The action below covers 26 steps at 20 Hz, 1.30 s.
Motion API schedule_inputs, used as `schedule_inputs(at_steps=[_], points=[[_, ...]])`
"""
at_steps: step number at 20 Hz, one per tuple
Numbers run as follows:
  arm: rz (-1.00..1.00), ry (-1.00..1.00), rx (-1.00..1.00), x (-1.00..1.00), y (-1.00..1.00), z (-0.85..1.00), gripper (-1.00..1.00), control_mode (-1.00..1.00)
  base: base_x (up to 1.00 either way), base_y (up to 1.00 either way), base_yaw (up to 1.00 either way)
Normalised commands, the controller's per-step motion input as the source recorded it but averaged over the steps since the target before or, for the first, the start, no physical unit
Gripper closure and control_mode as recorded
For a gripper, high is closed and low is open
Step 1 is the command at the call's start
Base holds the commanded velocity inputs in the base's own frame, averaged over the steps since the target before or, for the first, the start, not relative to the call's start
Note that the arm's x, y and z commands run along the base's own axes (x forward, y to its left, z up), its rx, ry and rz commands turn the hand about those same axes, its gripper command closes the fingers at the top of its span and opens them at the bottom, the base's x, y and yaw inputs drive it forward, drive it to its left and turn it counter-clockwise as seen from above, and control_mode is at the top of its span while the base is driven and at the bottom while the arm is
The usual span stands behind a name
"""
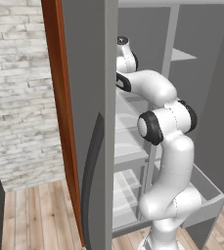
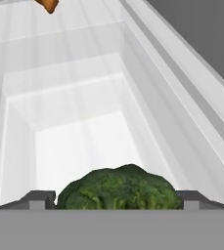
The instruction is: Take the broccoli and garlic from the fridge shelf and place them in the freezer drawer to begin freezing them.
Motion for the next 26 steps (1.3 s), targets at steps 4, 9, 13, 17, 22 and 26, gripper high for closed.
schedule_inputs(at_steps=[4, 9, 13, 17, 22, 26], points=[[0.0, 0.0, 0.0, 0.0, 0.0, 0.0, 1.0, -1.0, 0.0, 0.0, 0.0], [0.0, 0.0, 0.0, -0.42, 0.0, 0.0, 1.0, -1.0, 0.0, 0.0, 0.0], [0.0, 0.0, 0.0, -1.0, 0.0, 0.0, 1.0, -1.0, 0.0, 0.0, 0.0], [0.0, 0.0, 0.0, -1.0, 0.0, -0.02, 1.0, -1.0, 0.0, 0.0, 0.0], [0.0, 0.0, 0.0, -1.0, -0.01, -0.21, 1.0, -1.0, 0.0, 0.0, 0.0], [0.0, 0.0, 0.0, -1.0, -0.09, -0.32, 1.0, -1.0, 0.0, 0.0, 0.0]])
